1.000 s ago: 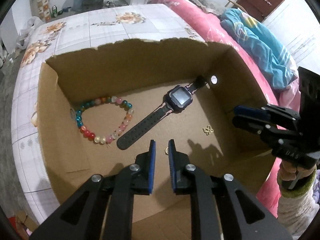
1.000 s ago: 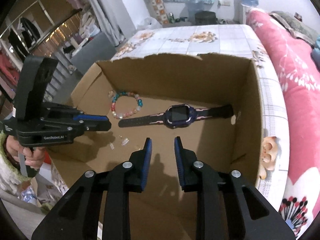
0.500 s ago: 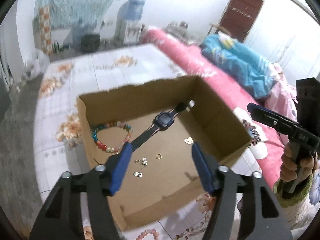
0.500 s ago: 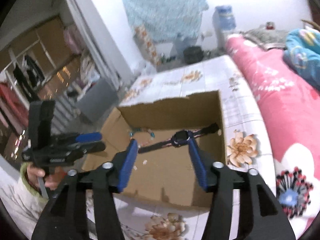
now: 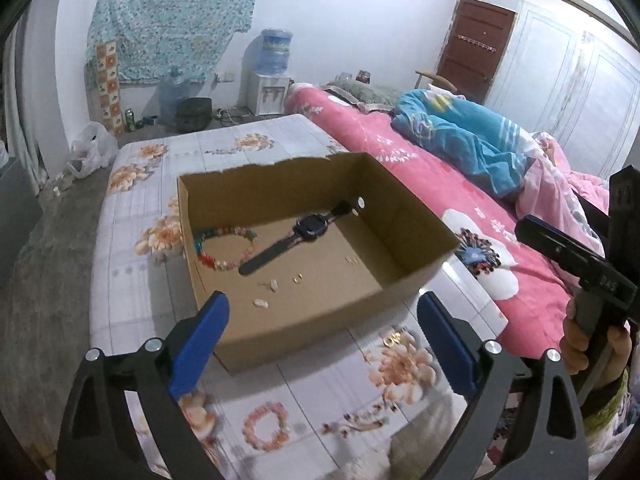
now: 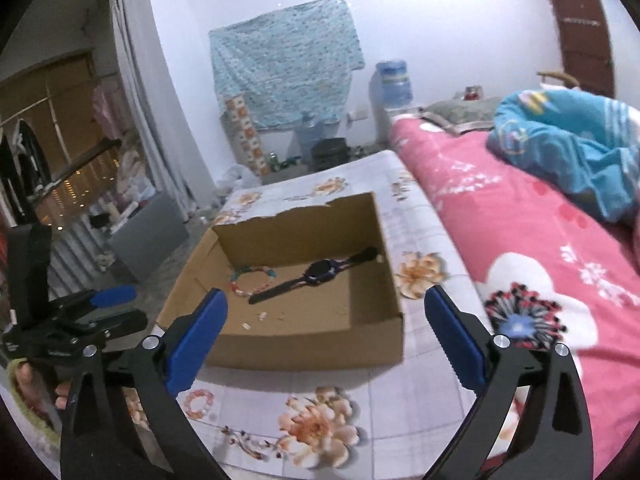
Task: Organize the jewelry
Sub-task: 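Raise both open grippers up and away from the box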
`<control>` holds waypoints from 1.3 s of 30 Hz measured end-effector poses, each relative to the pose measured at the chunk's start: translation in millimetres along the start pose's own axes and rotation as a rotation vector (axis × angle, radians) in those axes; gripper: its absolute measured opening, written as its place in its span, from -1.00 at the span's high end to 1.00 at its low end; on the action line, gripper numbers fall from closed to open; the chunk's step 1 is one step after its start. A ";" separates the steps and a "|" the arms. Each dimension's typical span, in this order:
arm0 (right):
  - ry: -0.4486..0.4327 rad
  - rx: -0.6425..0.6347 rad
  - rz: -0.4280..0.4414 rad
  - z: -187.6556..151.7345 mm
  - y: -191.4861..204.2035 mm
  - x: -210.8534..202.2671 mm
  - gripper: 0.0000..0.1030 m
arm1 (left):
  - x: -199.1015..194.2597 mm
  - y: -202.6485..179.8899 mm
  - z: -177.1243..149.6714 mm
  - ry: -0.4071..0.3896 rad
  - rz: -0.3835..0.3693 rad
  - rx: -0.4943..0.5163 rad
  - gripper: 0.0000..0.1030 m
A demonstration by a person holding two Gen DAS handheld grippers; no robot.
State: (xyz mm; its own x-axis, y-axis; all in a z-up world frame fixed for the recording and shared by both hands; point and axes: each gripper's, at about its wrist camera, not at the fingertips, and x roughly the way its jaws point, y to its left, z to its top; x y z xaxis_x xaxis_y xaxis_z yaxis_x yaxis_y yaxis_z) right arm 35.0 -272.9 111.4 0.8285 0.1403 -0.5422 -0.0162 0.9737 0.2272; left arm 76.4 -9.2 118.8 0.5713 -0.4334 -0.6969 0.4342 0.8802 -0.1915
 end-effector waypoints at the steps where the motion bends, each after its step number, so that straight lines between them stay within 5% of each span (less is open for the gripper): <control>1: 0.003 0.002 -0.013 -2.3 -1.0 -0.9 -0.84 | -0.9 -3.9 -4.8 0.002 0.001 0.001 -0.83; 29: 0.013 -0.031 -0.211 -45.6 -9.9 -9.3 -0.84 | 11.2 -25.1 -44.6 0.046 0.095 -0.082 -0.86; 39: 0.000 -0.070 -0.279 -51.5 -12.9 2.5 -0.84 | 27.8 -20.6 -52.9 0.022 0.012 -0.121 -0.89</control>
State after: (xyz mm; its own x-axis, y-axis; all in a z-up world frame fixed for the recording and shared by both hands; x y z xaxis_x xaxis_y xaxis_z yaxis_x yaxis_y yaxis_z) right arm 8.4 -275.9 65.5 0.8061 -0.1350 -0.5762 0.1739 0.9847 0.0125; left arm 46.5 -29.2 66.8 0.5598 -0.4192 -0.7147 0.3389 0.9030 -0.2642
